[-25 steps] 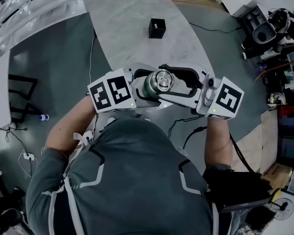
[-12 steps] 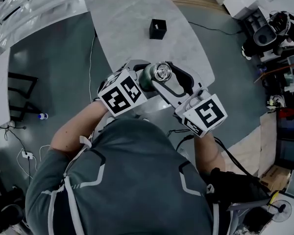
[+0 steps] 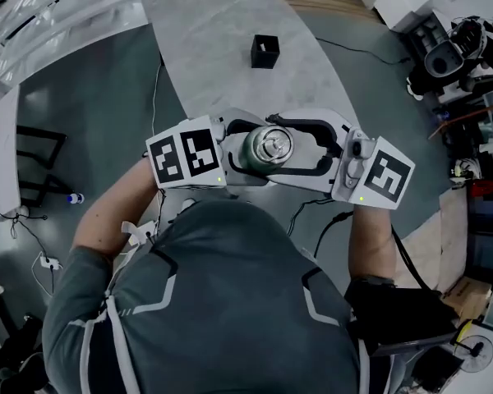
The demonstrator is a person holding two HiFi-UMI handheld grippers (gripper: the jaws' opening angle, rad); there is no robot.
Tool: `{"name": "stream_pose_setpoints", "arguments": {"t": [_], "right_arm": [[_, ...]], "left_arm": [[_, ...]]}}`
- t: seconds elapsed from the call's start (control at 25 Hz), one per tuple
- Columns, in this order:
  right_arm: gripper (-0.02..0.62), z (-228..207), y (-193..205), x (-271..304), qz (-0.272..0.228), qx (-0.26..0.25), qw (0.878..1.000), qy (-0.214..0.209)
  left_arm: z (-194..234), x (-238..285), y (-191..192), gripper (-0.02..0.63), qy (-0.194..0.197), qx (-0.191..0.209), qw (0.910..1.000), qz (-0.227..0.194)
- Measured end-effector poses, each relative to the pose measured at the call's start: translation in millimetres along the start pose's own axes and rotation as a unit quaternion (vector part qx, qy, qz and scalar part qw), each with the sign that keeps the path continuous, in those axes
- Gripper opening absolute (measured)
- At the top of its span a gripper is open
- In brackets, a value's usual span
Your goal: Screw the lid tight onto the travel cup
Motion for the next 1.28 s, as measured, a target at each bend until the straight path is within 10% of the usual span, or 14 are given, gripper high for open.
{"name": "stream_pose_setpoints", "arguments": {"t": [0.24,0.68,1.04,1.28], "right_arm": [[0.273,-12,1,2,-0.073,0.027,0.997,0.003],[0.273,2,28,23,-0.083,0.127,0.947,0.284],[0.305,-4,0,8,-0.048,0.035,0.998,0.011],[0.276,-10,-5,6,-0.045,0.023,0.998,-0.023]], "left_arm": [[3,1,0,0.374,-0.027,-0.005,0.9996,0.010],[13,12,26,0.374,-0.191,-0.056,0.9779,0.065],[2,-5,4,0.374,-0.006,-0.028,0.9995,-0.015],[-1,-6,-3,0.374,0.009,-0.011,0.9998,-0.011]]}}
Point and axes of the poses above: the fingertips, and each gripper's own axes: x forward along the fingers, z to its left, y out of its underside, the point moved 10 cm from there along -x, backward along the fingers, and after that the axes turned 1 degree about x, right-handed, at the moved point
